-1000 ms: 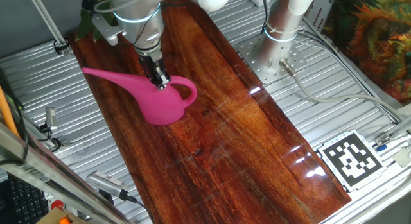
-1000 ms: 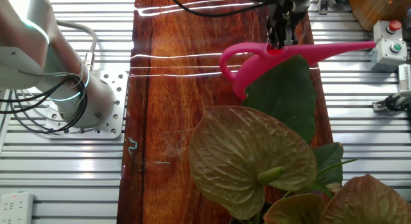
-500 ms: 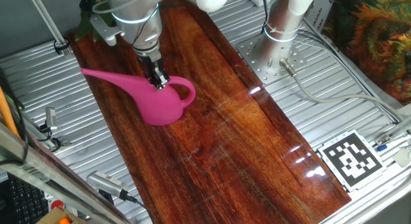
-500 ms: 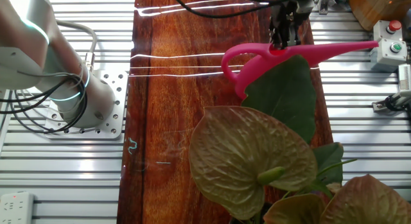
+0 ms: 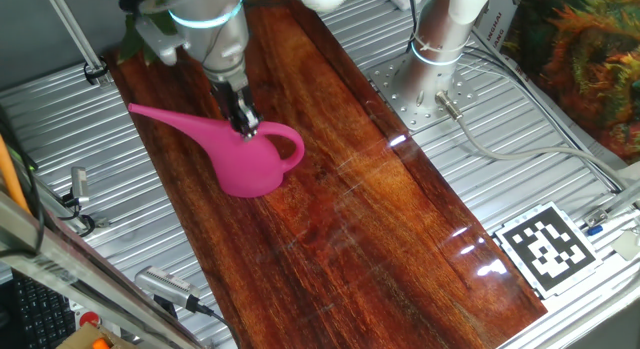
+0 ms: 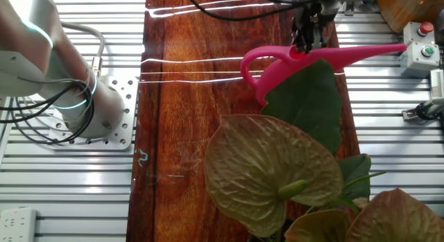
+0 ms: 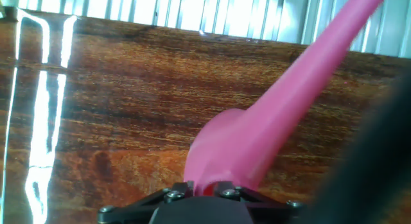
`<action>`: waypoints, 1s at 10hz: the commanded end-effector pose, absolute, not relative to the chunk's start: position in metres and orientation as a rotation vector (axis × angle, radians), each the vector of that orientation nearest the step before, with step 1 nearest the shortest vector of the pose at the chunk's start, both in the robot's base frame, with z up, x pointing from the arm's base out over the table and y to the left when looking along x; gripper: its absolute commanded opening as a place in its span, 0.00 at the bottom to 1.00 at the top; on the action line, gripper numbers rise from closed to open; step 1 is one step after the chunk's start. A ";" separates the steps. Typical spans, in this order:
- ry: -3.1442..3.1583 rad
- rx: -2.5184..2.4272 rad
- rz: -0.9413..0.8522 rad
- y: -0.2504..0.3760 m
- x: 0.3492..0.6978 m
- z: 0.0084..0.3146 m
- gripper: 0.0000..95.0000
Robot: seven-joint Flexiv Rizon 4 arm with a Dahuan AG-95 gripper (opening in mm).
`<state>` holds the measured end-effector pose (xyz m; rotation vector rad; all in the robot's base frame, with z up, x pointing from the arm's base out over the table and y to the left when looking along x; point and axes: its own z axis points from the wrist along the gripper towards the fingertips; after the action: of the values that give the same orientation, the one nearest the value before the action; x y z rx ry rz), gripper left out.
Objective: Water the plant
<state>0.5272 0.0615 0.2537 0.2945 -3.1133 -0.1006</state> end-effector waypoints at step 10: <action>-3.108 0.293 -0.107 0.062 0.529 0.285 0.60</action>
<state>0.5284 0.0616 0.2844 0.2936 -3.1102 -0.1107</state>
